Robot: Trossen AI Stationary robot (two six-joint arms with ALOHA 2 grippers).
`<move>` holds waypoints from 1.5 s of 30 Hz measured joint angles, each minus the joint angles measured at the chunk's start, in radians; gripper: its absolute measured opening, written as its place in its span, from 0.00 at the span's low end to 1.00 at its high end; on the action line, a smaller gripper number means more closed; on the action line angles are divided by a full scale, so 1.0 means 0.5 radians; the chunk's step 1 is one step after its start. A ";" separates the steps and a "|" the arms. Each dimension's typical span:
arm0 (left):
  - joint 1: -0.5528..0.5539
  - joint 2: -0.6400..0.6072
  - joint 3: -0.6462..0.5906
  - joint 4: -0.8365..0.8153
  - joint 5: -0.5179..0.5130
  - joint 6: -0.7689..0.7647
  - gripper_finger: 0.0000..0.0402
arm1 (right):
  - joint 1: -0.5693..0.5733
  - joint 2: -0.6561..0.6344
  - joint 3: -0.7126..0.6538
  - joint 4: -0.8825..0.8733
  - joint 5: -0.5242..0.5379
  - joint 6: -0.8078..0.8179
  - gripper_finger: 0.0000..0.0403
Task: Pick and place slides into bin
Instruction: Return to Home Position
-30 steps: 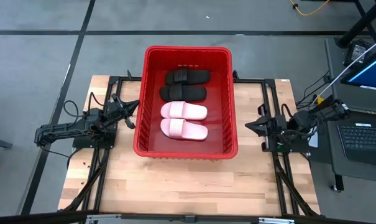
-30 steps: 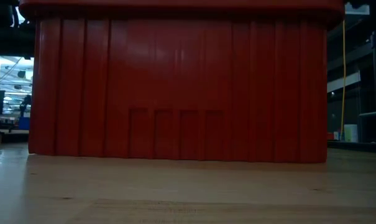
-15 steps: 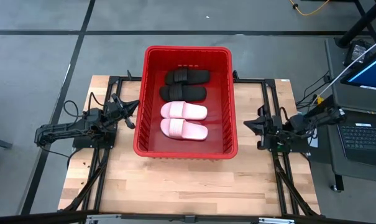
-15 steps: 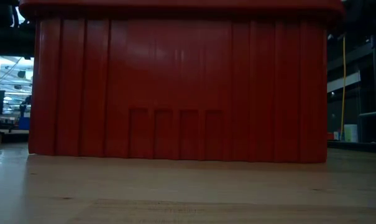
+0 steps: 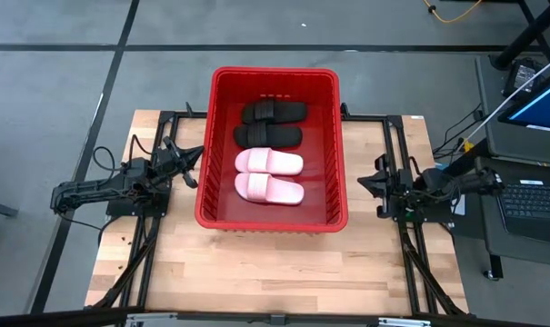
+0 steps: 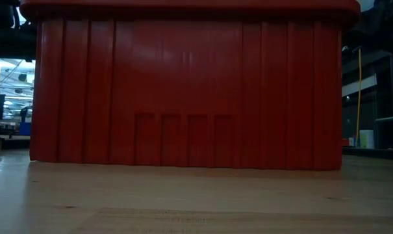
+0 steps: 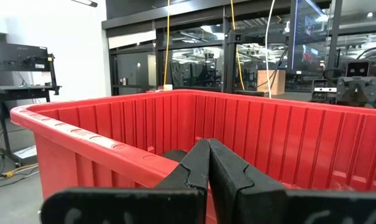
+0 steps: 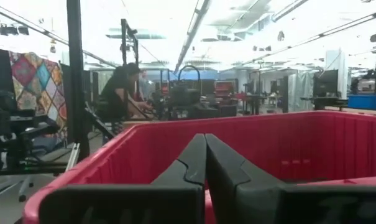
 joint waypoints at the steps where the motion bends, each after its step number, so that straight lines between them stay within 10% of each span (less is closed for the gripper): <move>1: -0.001 0.000 0.000 0.000 0.001 0.000 0.01 | -0.006 0.000 0.000 0.009 -0.003 0.001 0.03; 45: 0.000 0.001 0.000 0.001 0.000 0.000 0.01 | -0.017 0.001 0.002 -0.001 0.002 -0.106 0.03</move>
